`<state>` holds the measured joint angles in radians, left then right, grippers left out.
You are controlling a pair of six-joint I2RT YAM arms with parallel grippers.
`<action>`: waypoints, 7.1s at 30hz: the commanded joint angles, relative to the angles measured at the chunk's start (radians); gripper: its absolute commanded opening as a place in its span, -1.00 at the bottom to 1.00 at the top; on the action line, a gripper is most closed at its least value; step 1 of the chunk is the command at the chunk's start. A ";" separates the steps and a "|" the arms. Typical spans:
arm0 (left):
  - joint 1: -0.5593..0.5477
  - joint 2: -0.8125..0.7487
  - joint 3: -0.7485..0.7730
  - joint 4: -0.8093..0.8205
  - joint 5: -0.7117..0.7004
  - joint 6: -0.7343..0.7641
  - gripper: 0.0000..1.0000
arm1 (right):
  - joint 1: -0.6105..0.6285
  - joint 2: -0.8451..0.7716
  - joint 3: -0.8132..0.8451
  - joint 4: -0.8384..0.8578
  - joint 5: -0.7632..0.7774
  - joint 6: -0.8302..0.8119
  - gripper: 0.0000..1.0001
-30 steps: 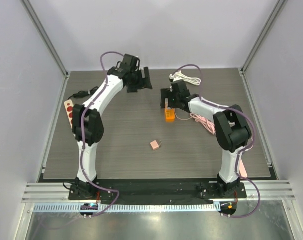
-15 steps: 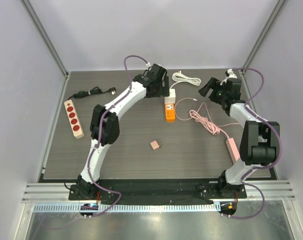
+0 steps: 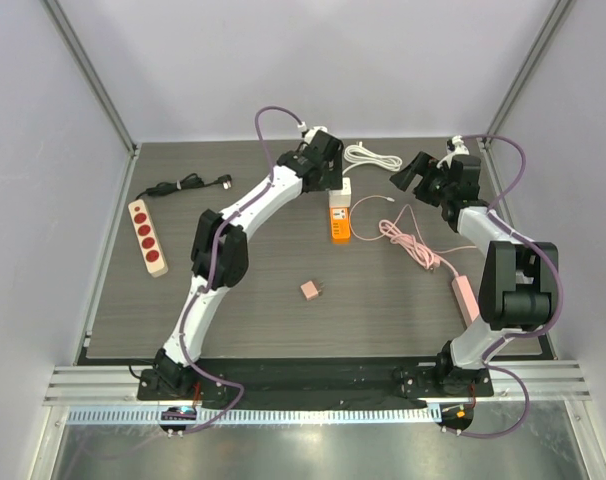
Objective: Pull the plug off the socket
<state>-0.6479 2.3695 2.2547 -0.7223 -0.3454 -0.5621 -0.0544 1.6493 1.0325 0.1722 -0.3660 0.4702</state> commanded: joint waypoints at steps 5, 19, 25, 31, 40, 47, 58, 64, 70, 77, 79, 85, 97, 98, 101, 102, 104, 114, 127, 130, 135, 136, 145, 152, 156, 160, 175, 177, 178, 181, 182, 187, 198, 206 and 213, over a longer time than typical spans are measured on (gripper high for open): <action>-0.038 0.036 0.074 0.086 0.000 0.011 0.94 | 0.002 0.003 0.003 0.061 -0.027 0.004 0.82; -0.065 0.074 0.042 0.144 -0.004 -0.018 0.89 | 0.002 0.023 0.005 0.087 -0.086 0.039 0.75; -0.059 0.109 0.068 0.149 0.037 -0.031 0.73 | 0.004 0.044 0.012 0.093 -0.120 0.059 0.61; -0.035 0.106 0.042 0.153 0.097 -0.044 -0.05 | 0.030 0.092 0.047 0.098 -0.143 0.065 0.52; -0.007 0.040 -0.052 0.187 0.212 -0.019 -0.99 | 0.131 0.263 0.185 0.134 -0.207 0.128 0.49; 0.002 -0.041 -0.182 0.302 0.338 -0.009 -1.00 | 0.139 0.397 0.212 0.297 -0.214 0.367 0.46; 0.031 -0.099 -0.314 0.461 0.496 -0.016 -1.00 | 0.143 0.510 0.296 0.292 -0.178 0.441 0.45; 0.042 -0.118 -0.339 0.514 0.539 -0.027 -1.00 | 0.153 0.529 0.308 0.305 -0.177 0.464 0.44; 0.042 -0.141 -0.353 0.524 0.560 -0.016 -1.00 | 0.168 0.575 0.366 0.274 -0.182 0.427 0.42; 0.042 -0.168 -0.385 0.535 0.563 0.001 -1.00 | 0.172 0.644 0.435 0.236 -0.183 0.400 0.09; 0.044 -0.173 -0.389 0.540 0.560 0.004 -1.00 | 0.177 0.655 0.446 0.225 -0.192 0.397 0.03; 0.048 -0.171 -0.385 0.560 0.563 -0.004 -1.00 | 0.203 0.672 0.486 0.147 -0.179 0.344 0.01; 0.056 -0.182 -0.383 0.604 0.536 -0.050 -1.00 | 0.208 0.690 0.459 0.171 -0.169 0.349 -0.95; 0.056 -0.194 -0.394 0.609 0.508 -0.051 -1.00 | 0.206 0.687 0.454 0.164 -0.160 0.343 -0.98; 0.065 -0.245 -0.477 0.690 0.476 -0.088 -1.00 | 0.189 0.672 0.419 0.174 -0.149 0.326 -0.98; 0.071 -0.256 -0.504 0.716 0.479 -0.110 -1.00 | 0.186 0.670 0.416 0.167 -0.145 0.317 -0.97; 0.096 -0.273 -0.566 0.811 0.505 -0.188 -1.00 | 0.183 0.667 0.417 0.138 -0.130 0.266 -0.97; 0.129 -0.338 -0.733 1.007 0.553 -0.237 -1.00 | 0.165 0.662 0.419 0.105 -0.076 0.208 -0.98; 0.099 -0.359 -0.684 0.776 0.487 -0.082 -1.00 | 0.156 0.598 0.397 0.188 -0.131 0.191 -0.61; 0.099 -0.351 -0.676 0.779 0.473 -0.108 -1.00 | 0.140 0.537 0.379 0.168 -0.175 0.208 0.00; 0.099 -0.349 -0.693 0.807 0.450 -0.139 -1.00 | 0.073 0.368 0.234 0.237 -0.223 0.234 0.31; 0.099 -0.351 -0.699 0.813 0.444 -0.145 -1.00 | 0.068 0.347 0.207 0.262 -0.226 0.238 0.32; 0.087 -0.309 -0.744 0.978 0.381 -0.280 -1.00 | 0.139 0.282 -0.032 0.538 -0.381 0.320 0.56; 0.051 -0.277 -0.761 1.043 0.352 -0.302 -1.00 | 0.215 0.283 -0.055 0.477 -0.357 0.251 0.60; 0.051 -0.283 -0.758 1.037 0.319 -0.298 -1.00 | 0.246 0.357 -0.048 0.487 -0.349 0.266 0.57; 0.051 -0.296 -0.739 1.003 0.318 -0.269 -1.00 | 0.248 0.382 -0.025 0.454 -0.346 0.262 0.48; 0.051 -0.323 -0.756 1.031 0.341 -0.305 -1.00 | 0.266 0.445 0.021 0.369 -0.240 0.241 0.25; 0.051 -0.322 -0.759 1.038 0.385 -0.306 -1.00 | 0.272 0.460 0.020 0.366 -0.192 0.257 0.19; 0.050 -0.328 -0.770 1.044 0.387 -0.309 -1.00 | 0.274 0.466 0.023 0.363 -0.179 0.263 0.17; 0.051 -0.351 -0.816 1.074 0.384 -0.318 -1.00 | 0.278 0.477 0.028 0.325 -0.130 0.262 -0.25; 0.051 -0.368 -0.823 1.080 0.384 -0.314 -1.00 | 0.278 0.477 0.032 0.304 -0.111 0.259 -0.41; 0.051 -0.412 -0.854 1.110 0.413 -0.282 -1.00 | 0.277 0.506 0.052 0.248 -0.021 0.292 -0.98; 0.155 -0.440 -0.829 0.935 0.545 -0.470 -1.00 | 0.254 0.527 0.080 0.145 0.047 0.245 -0.98; 0.177 -0.387 -0.570 0.489 0.487 -0.282 -1.00 | 0.249 0.546 0.106 0.121 0.025 0.216 -0.98; 0.174 -0.590 -0.885 0.541 0.555 -0.202 -1.00 | 0.240 0.546 0.118 0.153 -0.033 0.211 -0.97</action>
<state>-0.4709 1.9038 1.5124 -0.1619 0.1440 -0.8261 0.2039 2.1281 1.1629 0.4252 -0.5220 0.7925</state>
